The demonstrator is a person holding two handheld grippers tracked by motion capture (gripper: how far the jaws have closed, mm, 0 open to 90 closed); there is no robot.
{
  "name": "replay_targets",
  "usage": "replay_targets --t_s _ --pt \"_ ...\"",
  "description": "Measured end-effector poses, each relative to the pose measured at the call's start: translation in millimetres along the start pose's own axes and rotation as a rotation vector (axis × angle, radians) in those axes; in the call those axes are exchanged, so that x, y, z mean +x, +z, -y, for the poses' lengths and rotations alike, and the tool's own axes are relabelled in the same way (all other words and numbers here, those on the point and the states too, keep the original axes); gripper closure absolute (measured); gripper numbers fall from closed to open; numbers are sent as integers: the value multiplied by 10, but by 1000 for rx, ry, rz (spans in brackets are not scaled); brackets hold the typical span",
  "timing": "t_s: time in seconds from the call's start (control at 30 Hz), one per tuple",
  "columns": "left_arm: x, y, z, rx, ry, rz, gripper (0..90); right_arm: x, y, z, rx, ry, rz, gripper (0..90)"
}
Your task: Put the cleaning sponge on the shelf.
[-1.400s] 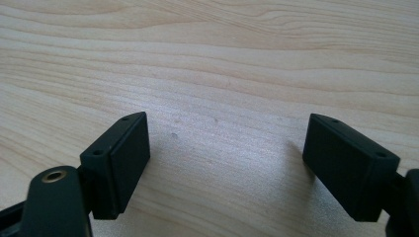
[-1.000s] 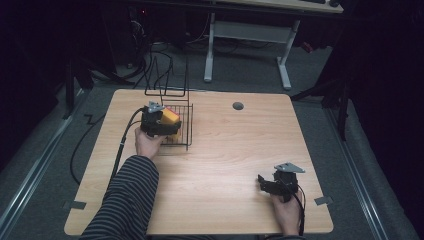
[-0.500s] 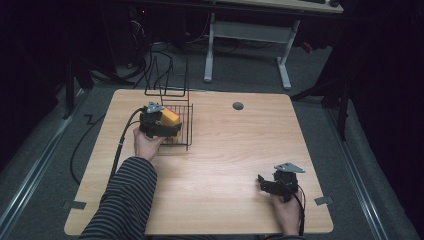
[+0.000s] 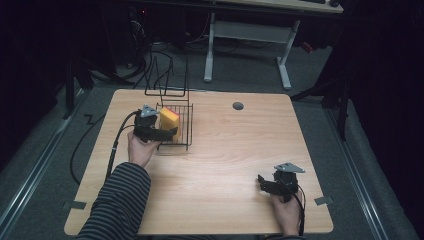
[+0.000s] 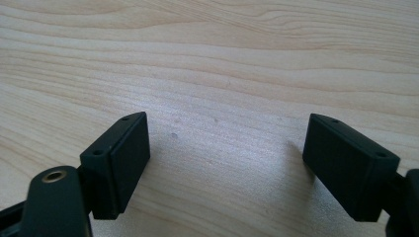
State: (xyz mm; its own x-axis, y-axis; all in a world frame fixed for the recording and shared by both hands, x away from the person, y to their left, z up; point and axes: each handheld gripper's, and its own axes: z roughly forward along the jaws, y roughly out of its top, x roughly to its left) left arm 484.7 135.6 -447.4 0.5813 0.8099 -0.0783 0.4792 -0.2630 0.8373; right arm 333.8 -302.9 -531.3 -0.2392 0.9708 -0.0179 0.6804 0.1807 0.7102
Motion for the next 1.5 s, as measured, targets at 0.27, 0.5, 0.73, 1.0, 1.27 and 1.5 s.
replay_targets --t_s 0.27,0.5,0.73,1.0,1.27,1.5 --pt "6 -181 41 -21 -3 4 5 -1 0 0 0 -1 0 184" --pt "2 -291 44 -47 0 3 19 0 0 0 0 0 0 184" --pt "25 -379 71 -55 -6 3 23 0 0 0 0 0 0 184" --pt "54 -477 100 -64 -12 0 31 0 0 0 0 1 -1 183" --pt "60 -577 106 -76 -12 -1 34 -1 0 0 0 1 0 183" --pt "61 -659 116 -88 -14 -2 36 0 0 0 0 1 0 184"
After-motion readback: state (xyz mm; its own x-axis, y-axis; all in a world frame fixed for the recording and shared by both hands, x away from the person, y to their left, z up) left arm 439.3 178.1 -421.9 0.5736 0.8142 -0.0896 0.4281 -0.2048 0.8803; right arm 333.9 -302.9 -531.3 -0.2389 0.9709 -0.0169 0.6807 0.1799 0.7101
